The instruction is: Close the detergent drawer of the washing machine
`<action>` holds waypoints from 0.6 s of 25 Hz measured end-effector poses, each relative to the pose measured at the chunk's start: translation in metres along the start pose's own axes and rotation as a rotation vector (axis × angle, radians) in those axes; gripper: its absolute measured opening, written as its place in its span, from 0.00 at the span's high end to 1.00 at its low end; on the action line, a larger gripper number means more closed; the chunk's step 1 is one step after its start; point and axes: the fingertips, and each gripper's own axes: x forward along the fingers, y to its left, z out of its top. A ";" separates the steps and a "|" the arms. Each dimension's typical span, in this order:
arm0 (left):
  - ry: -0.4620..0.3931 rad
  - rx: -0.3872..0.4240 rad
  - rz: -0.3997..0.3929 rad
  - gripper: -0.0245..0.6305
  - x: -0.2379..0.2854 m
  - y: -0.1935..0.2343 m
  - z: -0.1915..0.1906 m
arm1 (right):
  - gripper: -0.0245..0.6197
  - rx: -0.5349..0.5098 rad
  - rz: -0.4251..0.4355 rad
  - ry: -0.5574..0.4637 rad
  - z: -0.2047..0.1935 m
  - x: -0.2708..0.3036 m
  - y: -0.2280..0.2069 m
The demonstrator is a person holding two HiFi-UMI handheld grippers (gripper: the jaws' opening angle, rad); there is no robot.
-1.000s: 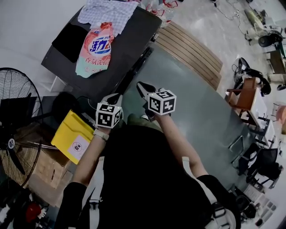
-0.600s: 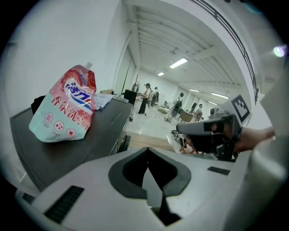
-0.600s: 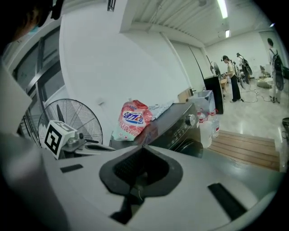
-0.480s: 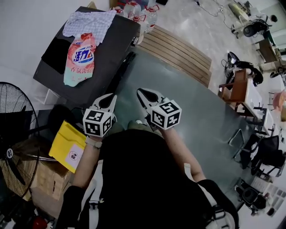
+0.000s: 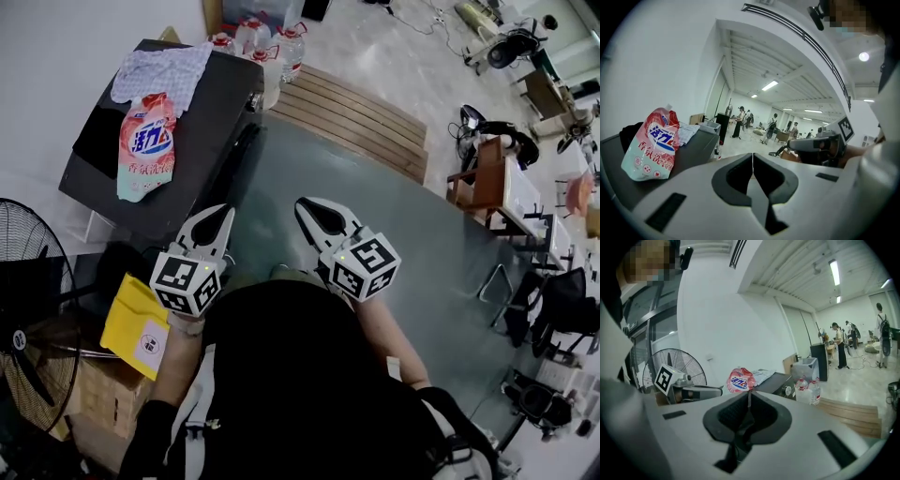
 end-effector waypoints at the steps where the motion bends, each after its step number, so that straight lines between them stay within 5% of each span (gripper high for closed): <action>1: -0.004 0.017 -0.007 0.95 0.000 -0.004 0.004 | 0.93 -0.015 -0.004 -0.009 0.003 -0.005 0.000; 15: -0.110 0.118 -0.045 0.95 -0.005 -0.045 0.033 | 0.93 -0.124 -0.020 -0.074 0.025 -0.045 0.009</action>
